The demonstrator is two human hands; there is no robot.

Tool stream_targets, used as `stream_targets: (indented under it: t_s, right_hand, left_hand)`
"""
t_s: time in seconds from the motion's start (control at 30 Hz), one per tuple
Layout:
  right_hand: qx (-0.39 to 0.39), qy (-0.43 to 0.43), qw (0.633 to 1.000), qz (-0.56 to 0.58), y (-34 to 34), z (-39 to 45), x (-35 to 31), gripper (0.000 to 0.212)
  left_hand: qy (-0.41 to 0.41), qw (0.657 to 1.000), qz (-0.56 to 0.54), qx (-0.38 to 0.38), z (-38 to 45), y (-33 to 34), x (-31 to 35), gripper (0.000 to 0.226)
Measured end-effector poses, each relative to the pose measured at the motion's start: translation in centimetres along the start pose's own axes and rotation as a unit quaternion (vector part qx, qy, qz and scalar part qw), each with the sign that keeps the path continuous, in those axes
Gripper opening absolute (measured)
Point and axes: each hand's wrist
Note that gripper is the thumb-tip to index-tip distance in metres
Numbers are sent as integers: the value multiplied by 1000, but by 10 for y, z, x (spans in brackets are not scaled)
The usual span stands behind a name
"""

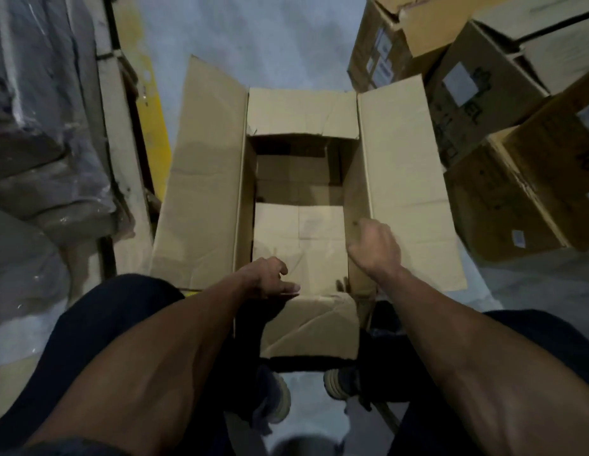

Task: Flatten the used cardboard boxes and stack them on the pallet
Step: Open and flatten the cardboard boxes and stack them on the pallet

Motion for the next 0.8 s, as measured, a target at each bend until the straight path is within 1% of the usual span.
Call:
stream_targets:
  t_s: [0.03, 0.07, 0.1, 0.13, 0.17, 0.23, 0.27, 0.33, 0.43, 0.5, 0.6, 0.67, 0.7, 0.73, 0.8]
  right_hand:
    - [47, 11, 998, -25, -2, 9, 4, 47]
    - [75, 20, 996, -38, -2, 20, 8, 50]
    - [84, 33, 995, -38, -1, 29, 13, 57]
    - [82, 52, 995, -22, 2, 37, 17, 67]
    - [77, 73, 994, 3, 5, 48, 22, 76]
    - [54, 118, 990, 53, 15, 64, 30, 89]
    - [44, 133, 988, 72, 22, 71, 34, 92]
    - [29, 152, 983, 95, 36, 80, 37, 93]
    - [62, 155, 981, 103, 50, 92, 40, 77]
    - [65, 154, 980, 104, 49, 96, 41, 70]
    - [33, 156, 983, 88, 41, 97, 40, 71]
    - [19, 152, 985, 80, 38, 94, 33, 71]
    - [16, 152, 985, 82, 38, 92, 27, 70]
    - [14, 153, 985, 85, 40, 90, 21, 70]
    - [6, 154, 984, 88, 45, 85, 9, 69]
  left_hand:
    - [2, 999, -48, 14, 4, -8, 3, 71]
    - [4, 993, -110, 35, 11, -17, 8, 67]
    - [3, 981, -185, 53, 16, -27, 13, 64]
    - [-5, 961, -269, 66, 22, -35, 17, 63]
    - [-17, 932, -354, 73, 31, -47, 24, 62]
    - [-41, 849, -523, 64, 48, -70, 37, 62]
    - [-44, 803, -593, 52, 56, -81, 43, 62]
    - [-23, 717, -697, 9, 74, -101, 55, 67]
    - [10, 610, -792, -28, 101, -130, 73, 75]
    - [16, 556, -831, -30, 121, -149, 84, 78]
    - [30, 480, -877, -25, 144, -174, 101, 83]
    - [42, 440, -897, -9, 152, -188, 111, 77]
    - [45, 427, -903, 1, 154, -194, 115, 70]
    - [45, 419, -907, 8, 155, -199, 119, 59]
    - [42, 411, -911, 11, 158, -208, 122, 28]
Point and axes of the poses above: each hand's wrist, its own z-axis towards the middle knuckle, its own y-axis out of the palm, x = y × z, and after that the axes turned 8 degrees about -y, right-handed
